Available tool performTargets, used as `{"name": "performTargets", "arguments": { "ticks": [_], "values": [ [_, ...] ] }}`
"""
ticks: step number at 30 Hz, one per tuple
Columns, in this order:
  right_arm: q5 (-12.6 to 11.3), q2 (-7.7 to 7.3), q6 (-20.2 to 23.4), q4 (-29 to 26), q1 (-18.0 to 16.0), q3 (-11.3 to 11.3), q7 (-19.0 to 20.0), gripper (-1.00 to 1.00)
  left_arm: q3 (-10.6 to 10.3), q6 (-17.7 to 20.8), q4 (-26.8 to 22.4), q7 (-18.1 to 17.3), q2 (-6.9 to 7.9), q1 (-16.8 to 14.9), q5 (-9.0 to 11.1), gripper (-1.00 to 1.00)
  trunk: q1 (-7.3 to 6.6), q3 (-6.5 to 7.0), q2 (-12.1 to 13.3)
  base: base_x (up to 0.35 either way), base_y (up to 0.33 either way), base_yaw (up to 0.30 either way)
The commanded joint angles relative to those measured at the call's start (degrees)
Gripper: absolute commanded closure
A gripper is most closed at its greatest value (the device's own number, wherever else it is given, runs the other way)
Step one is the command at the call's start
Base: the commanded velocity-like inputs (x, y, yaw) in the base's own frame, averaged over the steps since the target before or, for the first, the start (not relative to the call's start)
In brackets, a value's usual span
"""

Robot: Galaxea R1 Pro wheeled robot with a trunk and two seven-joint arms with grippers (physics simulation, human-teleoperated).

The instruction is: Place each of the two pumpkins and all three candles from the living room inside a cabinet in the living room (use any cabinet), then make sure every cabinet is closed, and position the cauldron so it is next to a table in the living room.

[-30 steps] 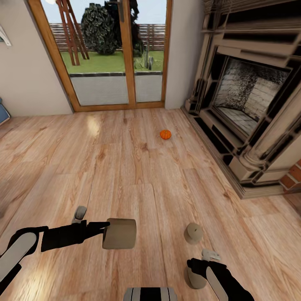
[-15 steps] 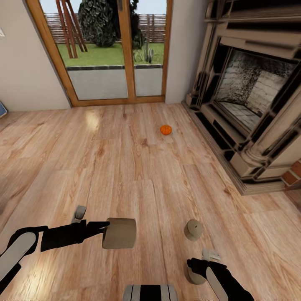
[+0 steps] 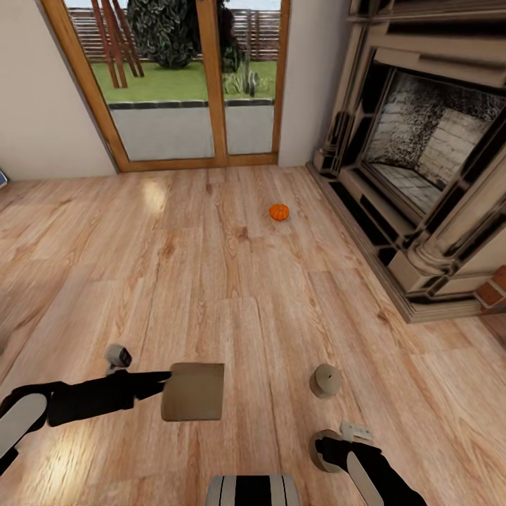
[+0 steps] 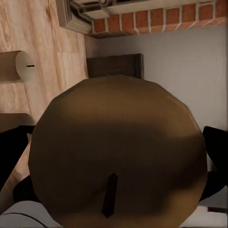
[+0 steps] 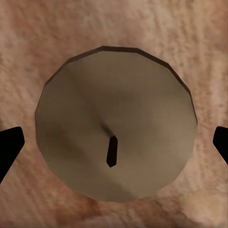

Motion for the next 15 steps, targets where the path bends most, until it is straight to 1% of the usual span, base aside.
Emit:
{"name": "performTargets", "arguments": {
  "ticks": [1, 7, 10, 15],
  "values": [
    [-0.60, -0.08, 0.18, -0.10, 0.00, 0.38, -0.54, -1.00, -0.09, 0.22, 0.02, -0.66, 0.11, 0.00, 0.15, 1.00, -0.01, -0.04, -0.02, 0.000, 0.000, 0.000],
    [-0.60, -0.08, 0.13, -0.10, -0.01, 0.38, -0.53, -1.00, -0.16, 0.20, 0.23, -1.52, 0.23, 0.07, 0.03, 1.00, -0.01, -0.04, -0.02, 0.000, 0.000, 0.000],
    [-0.60, -0.08, -0.66, -0.08, -0.02, 0.38, -0.52, -1.00, -0.19, 0.20, 0.32, -1.57, 0.23, 0.07, 0.03, 1.00, -0.01, -0.04, -0.02, 0.004, 0.000, 0.000],
    [-0.60, -0.08, -0.93, -0.06, 0.00, 0.38, -0.52, -1.00, -0.15, 0.20, 0.44, -1.58, 0.23, 0.07, 0.01, 1.00, -0.01, -0.04, -0.02, 0.109, 0.000, 0.000]
  ]
}}
